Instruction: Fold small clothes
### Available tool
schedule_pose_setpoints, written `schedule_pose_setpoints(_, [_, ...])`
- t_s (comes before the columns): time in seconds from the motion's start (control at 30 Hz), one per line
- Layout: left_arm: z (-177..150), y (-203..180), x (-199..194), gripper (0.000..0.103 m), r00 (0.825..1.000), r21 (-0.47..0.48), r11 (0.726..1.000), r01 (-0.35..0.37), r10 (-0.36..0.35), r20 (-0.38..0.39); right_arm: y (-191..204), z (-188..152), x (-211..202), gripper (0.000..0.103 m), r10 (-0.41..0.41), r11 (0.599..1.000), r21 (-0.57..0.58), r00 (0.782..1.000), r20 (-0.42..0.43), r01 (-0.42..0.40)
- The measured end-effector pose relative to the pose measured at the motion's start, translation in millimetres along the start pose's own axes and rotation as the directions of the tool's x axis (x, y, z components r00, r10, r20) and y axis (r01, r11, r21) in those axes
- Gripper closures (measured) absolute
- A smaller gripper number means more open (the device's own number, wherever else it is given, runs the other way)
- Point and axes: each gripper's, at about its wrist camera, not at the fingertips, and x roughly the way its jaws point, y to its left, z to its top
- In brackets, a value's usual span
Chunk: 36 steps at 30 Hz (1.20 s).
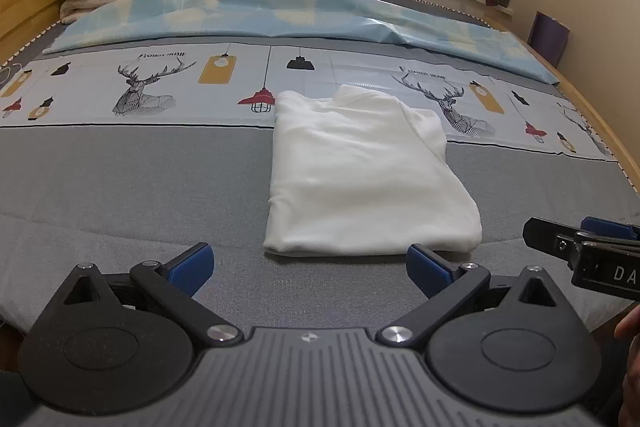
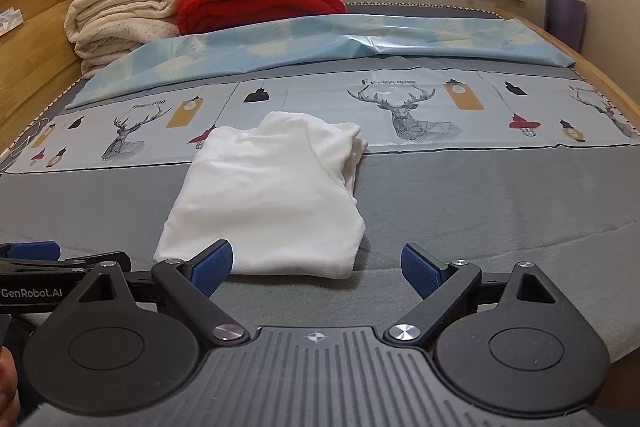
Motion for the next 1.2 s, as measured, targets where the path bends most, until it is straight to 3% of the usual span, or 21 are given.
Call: schedule_pose_setpoints(1.2, [0.9, -2.6, 1.7, 0.001, 1.0, 0.0, 1.0, 0.004, -0.004, -0.001, 2.7, 0.0, 2.5, 0.011, 0.021, 1.0, 0.01, 1.0, -0.007, -0.021])
